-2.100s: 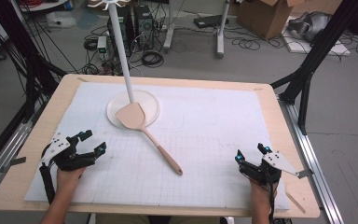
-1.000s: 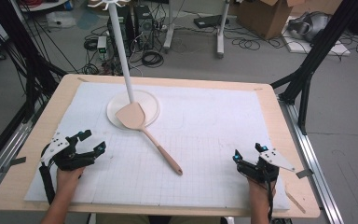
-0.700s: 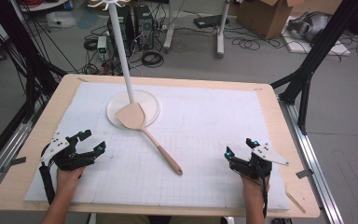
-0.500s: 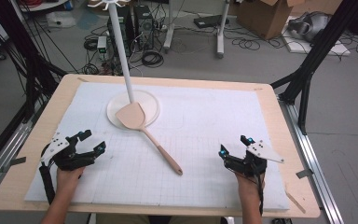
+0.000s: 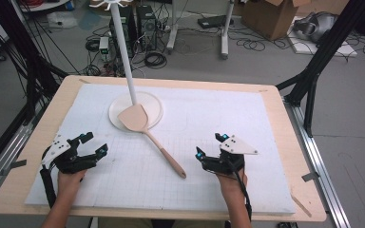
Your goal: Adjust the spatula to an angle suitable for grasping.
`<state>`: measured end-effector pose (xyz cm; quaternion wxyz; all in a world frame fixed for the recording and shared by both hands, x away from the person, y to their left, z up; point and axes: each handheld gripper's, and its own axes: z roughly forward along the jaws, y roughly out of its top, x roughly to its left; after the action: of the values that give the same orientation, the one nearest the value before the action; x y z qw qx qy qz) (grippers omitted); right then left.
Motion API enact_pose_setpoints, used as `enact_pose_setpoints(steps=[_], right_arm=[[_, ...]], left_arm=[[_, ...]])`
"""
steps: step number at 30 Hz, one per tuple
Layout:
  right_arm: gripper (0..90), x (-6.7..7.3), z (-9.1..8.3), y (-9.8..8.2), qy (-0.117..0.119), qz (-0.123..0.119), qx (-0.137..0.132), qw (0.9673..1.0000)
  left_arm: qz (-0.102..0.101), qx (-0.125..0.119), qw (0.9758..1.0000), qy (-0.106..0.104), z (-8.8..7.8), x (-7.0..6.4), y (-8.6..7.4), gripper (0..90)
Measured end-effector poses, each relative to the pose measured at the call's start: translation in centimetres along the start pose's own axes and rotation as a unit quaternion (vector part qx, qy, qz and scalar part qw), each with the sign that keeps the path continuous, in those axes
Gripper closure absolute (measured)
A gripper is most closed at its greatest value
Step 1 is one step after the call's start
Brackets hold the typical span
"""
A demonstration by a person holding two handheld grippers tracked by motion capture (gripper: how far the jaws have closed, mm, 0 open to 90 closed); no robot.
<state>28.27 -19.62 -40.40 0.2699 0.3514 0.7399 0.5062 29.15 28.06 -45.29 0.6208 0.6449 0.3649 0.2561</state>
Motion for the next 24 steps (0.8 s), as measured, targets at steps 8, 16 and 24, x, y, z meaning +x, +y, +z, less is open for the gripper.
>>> enact_pose_setpoints(steps=[8, 16, 24], right_arm=[[22.2, 1.6, 1.8, 0.0, 0.029, -0.017, 0.026, 0.9991], [27.7, 3.5, 4.0, 0.0, 0.065, -0.032, 0.052, 0.9960], [31.0, 5.2, 6.0, -0.3, 0.086, -0.040, 0.087, 0.9917]], left_arm=[[0.000, 0.000, 1.0000, 0.001, 0.0, 0.0, 0.0, 18.3], [0.000, 0.000, 1.0000, 0.000, 0.0, 0.0, 0.0, 18.3], [-0.001, 0.001, 1.0000, 0.000, 0.0, 0.0, 0.0, 18.5]])
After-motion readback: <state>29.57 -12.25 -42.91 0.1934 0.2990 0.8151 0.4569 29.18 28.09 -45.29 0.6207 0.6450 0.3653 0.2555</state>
